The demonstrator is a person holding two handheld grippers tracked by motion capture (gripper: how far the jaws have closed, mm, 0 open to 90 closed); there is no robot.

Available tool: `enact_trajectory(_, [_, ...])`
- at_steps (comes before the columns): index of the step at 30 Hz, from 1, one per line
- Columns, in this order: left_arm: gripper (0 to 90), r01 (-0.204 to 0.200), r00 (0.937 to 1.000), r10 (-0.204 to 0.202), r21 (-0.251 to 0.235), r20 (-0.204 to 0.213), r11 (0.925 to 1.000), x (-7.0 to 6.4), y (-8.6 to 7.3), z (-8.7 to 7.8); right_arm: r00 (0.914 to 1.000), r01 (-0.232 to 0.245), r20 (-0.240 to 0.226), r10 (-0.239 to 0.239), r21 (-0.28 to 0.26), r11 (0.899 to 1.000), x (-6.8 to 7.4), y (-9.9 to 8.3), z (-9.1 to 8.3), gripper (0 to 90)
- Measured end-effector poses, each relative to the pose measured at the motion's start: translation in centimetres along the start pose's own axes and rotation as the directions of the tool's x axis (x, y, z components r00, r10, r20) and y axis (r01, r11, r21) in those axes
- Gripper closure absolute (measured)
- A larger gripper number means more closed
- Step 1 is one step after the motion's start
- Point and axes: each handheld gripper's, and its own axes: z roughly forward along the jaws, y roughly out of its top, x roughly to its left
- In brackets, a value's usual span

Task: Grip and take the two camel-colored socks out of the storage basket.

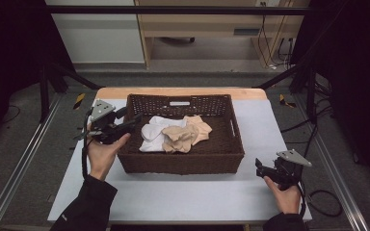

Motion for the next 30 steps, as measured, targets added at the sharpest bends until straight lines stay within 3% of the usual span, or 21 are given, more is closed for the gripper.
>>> enact_trajectory(14, [45.3, -0.056, 0.9984, 0.055, 0.073, 0.009, 0.9958, -1.2, 1.0, 5.4, 1.0, 0.005, 0.006, -0.005, 0.002, 1.0, 0.0, 0.1, 0.1, 4.2])
enact_trajectory(16, [46.0, -0.043, 0.999, 0.041, 0.08, 0.019, 0.9959, -1.2, 1.0, 6.1, 1.0, 0.005, 0.006, -0.005, 0.004, 1.0, 0.0, 0.1, 0.2, 4.3])
enact_trajectory(20, [46.6, -0.045, 0.9986, 0.042, 0.102, 0.031, 0.9938, -1.4, 0.6, 7.5, 1.0, 0.005, 0.005, -0.005, 0.006, 1.0, 0.0, 0.1, 0.2, 4.3])
enact_trajectory(25, [45.2, -0.08, 0.9962, 0.073, 0.153, 0.048, 0.985, -2.5, -0.5, 9.3, 1.0, 0.009, 0.005, -0.009, 0.012, 1.0, 0.0, 0.1, 0.4, 4.5])
enact_trajectory(30, [41.9, -0.079, 0.9956, 0.069, 0.164, 0.063, 0.9833, -3.3, -1.7, 10.3, 0.9999, 0.011, 0.003, -0.011, 0.012, 1.0, 0.1, 0.1, 0.4, 4.6])
